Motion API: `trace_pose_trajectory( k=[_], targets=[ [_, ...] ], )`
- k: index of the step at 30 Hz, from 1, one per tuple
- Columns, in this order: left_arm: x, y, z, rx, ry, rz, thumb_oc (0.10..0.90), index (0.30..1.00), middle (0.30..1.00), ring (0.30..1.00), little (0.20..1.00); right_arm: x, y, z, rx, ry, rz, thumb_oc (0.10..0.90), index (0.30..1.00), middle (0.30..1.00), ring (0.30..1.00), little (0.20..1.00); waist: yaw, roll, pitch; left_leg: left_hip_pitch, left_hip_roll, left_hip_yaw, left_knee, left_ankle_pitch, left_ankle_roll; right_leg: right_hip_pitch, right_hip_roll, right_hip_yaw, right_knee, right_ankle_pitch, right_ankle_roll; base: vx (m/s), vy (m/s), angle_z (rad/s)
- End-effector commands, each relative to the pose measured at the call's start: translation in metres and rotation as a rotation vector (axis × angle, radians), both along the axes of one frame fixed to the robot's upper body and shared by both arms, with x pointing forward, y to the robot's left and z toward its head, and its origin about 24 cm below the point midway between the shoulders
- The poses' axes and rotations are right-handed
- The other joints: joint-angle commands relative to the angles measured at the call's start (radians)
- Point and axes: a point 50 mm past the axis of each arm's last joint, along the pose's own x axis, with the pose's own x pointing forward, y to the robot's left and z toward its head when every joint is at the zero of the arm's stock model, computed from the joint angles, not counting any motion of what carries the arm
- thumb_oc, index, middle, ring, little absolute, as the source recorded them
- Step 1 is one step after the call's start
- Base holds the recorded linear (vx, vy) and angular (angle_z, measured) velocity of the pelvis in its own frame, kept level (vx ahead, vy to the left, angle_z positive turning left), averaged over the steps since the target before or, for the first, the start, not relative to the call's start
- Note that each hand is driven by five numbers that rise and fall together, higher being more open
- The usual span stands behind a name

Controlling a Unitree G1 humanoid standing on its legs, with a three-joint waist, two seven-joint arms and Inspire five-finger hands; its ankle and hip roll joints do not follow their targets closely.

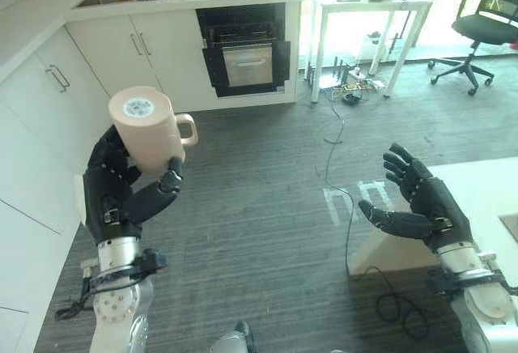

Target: Place the dishes in the dishwasher.

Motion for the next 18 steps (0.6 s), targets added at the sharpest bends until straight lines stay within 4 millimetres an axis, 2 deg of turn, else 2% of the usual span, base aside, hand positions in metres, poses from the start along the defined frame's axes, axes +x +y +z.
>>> trace_pose_trajectory(
  k=[1,2,3,4,5,7,9,10,11,12,13,14,15,17,18],
  targets=[
    [-0.007,-0.006,0.05,0.165,-0.27,-0.062,0.4,0.3,0.3,0.3,0.3,0.002,0.007,0.053,0.023,-0.302,-0.01,0.8,0.9,0.9,0.9,0.9,0.018,0.026,-0.048,0.057,0.01,-0.076,-0.064,-0.089,-0.053,-0.058,0.109,-0.05,0.172,0.134,0.069,0.26,0.247,0.49],
    [-0.007,-0.007,0.05,0.17,-0.268,-0.071,0.4,0.3,0.3,0.3,0.3,0.001,0.009,0.052,0.028,-0.3,-0.015,0.8,0.9,0.9,0.9,0.9,0.017,0.03,-0.05,0.065,-0.002,-0.084,-0.064,-0.098,-0.043,-0.089,0.098,-0.05,0.271,0.179,0.076,0.31,0.296,0.52],
    [-0.007,-0.008,0.05,0.185,-0.266,-0.073,0.4,0.3,0.3,0.3,0.3,0.0,0.011,0.049,0.03,-0.298,-0.011,0.8,0.9,0.9,0.9,0.9,0.013,0.039,-0.045,0.085,-0.014,-0.09,-0.064,-0.115,-0.028,-0.163,0.076,-0.046,0.417,0.216,0.072,0.27,0.256,0.48],
    [-0.007,-0.007,0.051,0.196,-0.264,-0.069,0.4,0.3,0.3,0.3,0.3,0.0,0.012,0.048,0.029,-0.294,-0.006,0.8,0.9,0.9,0.9,0.9,0.011,0.039,-0.041,0.095,-0.021,-0.087,-0.064,-0.122,-0.022,-0.213,0.064,-0.04,0.449,0.219,0.068,0.28,0.21,0.3],
    [-0.008,-0.006,0.052,0.201,-0.259,-0.063,0.4,0.3,0.3,0.3,0.3,0.002,0.012,0.046,0.027,-0.285,-0.002,0.8,0.9,0.9,0.9,0.9,0.011,0.036,-0.037,0.102,-0.029,-0.08,-0.064,-0.123,-0.023,-0.262,0.068,-0.05,0.408,0.19,0.057,0.26,0.063,0.04],
    [-0.007,-0.004,0.055,0.202,-0.256,-0.064,0.4,0.3,0.3,0.3,0.3,0.002,0.01,0.045,0.027,-0.278,-0.001,0.8,0.9,0.9,0.9,0.9,0.009,0.031,-0.032,0.112,-0.03,-0.079,-0.064,-0.123,-0.033,-0.249,0.092,-0.084,0.245,0.168,0.038,0.28,-0.056,-0.38],
    [-0.007,-0.005,0.055,0.224,-0.259,-0.061,0.4,0.3,0.3,0.3,0.3,0.0,0.008,0.045,0.037,-0.283,0.002,0.8,0.9,0.9,0.9,0.9,0.003,0.023,-0.02,0.137,-0.03,-0.079,-0.064,-0.137,-0.044,-0.233,0.08,-0.123,0.039,0.196,0.019,0.27,-0.143,-0.17],
    [-0.009,-0.006,0.056,0.24,-0.26,-0.055,0.4,0.3,0.3,0.3,0.3,-0.002,0.007,0.046,0.045,-0.285,0.001,0.8,0.9,0.9,0.9,0.9,-0.002,0.012,-0.01,0.158,-0.033,-0.072,-0.064,-0.152,-0.05,-0.256,0.048,-0.131,-0.016,0.21,0.017,0.33,-0.238,0.1],
    [-0.012,-0.007,0.055,0.261,-0.255,-0.05,0.4,0.3,0.3,0.3,0.3,-0.005,0.005,0.046,0.061,-0.292,0.001,0.8,0.9,0.9,0.9,0.9,-0.011,-0.009,0.002,0.188,-0.041,-0.061,-0.064,-0.18,-0.056,-0.32,-0.015,-0.115,-0.016,0.242,0.031,0.28,-0.215,0.08],
    [-0.013,-0.007,0.054,0.264,-0.253,-0.049,0.4,0.3,0.3,0.3,0.3,-0.006,0.005,0.046,0.065,-0.294,0.002,0.8,0.9,0.9,0.9,0.9,-0.012,-0.013,0.003,0.193,-0.042,-0.059,-0.064,-0.187,-0.055,-0.334,-0.027,-0.108,-0.016,0.252,0.037,0.38,-0.268,0.16],
    [-0.015,-0.007,0.053,0.269,-0.244,-0.047,0.4,0.3,0.3,0.3,0.3,-0.009,0.005,0.046,0.071,-0.3,0.007,0.8,0.9,0.9,0.9,0.9,-0.019,-0.022,0.008,0.216,-0.049,-0.067,-0.064,-0.215,-0.05,-0.399,-0.074,-0.068,-0.016,0.291,0.058,0.45,-0.292,0.04],
    [-0.016,-0.007,0.051,0.275,-0.239,-0.048,0.4,0.3,0.3,0.3,0.3,-0.01,0.005,0.045,0.072,-0.302,0.012,0.8,0.9,0.9,0.9,0.9,-0.02,-0.024,0.009,0.236,-0.049,-0.071,-0.064,-0.239,-0.044,-0.421,-0.101,-0.062,-0.016,0.299,0.067,0.77,-0.53,0.08],
    [-0.012,-0.008,0.051,0.277,-0.236,-0.05,0.4,0.3,0.3,0.3,0.3,-0.006,0.007,0.047,0.074,-0.296,0.007,0.8,0.9,0.9,0.9,0.9,-0.016,-0.027,-0.006,0.254,-0.038,-0.056,-0.064,-0.239,-0.051,-0.391,-0.089,-0.087,-0.016,0.23,0.061,0.72,-0.5,0.09],
    [-0.011,-0.008,0.051,0.268,-0.234,-0.044,0.4,0.3,0.3,0.3,0.3,-0.003,0.009,0.047,0.079,-0.296,0.009,0.8,0.9,0.9,0.9,0.9,-0.019,-0.027,-0.018,0.285,-0.028,-0.053,-0.064,-0.241,-0.061,-0.376,-0.06,-0.09,-0.016,0.2,0.055,0.53,-0.368,-0.07],
    [-0.011,-0.007,0.051,0.251,-0.227,-0.038,0.4,0.3,0.3,0.3,0.3,0.0,0.01,0.049,0.077,-0.293,0.02,0.8,0.9,0.9,0.9,0.9,-0.02,-0.02,-0.03,0.327,-0.014,-0.046,-0.064,-0.24,-0.076,-0.358,-0.028,-0.099,-0.016,0.172,0.042,0.56,-0.343,0.0]
  ],
)
